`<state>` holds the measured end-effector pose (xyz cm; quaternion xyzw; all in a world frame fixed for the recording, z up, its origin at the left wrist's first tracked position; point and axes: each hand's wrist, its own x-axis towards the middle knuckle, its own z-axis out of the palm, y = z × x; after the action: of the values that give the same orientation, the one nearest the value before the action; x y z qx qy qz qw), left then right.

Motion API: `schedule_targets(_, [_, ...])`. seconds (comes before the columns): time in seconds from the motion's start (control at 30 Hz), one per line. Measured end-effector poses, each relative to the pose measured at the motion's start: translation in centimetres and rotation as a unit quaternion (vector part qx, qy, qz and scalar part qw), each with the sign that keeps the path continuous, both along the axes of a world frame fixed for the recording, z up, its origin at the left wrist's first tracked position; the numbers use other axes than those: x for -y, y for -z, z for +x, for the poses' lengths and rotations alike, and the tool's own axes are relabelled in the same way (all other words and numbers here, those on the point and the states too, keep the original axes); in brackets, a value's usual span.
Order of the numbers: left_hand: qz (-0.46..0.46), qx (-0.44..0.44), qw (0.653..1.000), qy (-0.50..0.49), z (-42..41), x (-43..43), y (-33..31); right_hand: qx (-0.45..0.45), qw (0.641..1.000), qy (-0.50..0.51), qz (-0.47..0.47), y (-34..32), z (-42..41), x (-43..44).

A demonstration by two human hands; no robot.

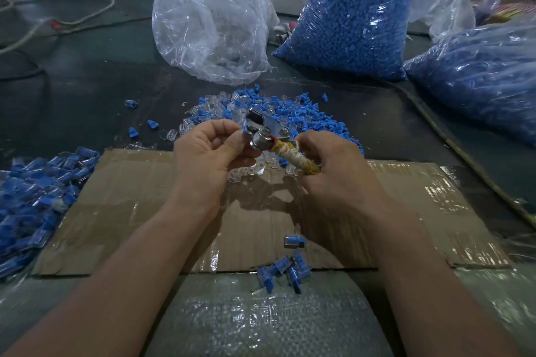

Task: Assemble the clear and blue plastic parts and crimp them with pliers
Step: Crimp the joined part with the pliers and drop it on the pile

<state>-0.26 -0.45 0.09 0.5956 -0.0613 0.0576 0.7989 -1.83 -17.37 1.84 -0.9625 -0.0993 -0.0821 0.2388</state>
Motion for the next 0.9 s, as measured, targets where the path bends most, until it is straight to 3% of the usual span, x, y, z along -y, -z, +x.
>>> schedule_targets(0.9, [0.016, -0.002, 1.000, -0.014, -0.08, -0.30, 0.08, 0.005, 1.000, -0.007, 0.000, 0.25, 0.07, -0.14])
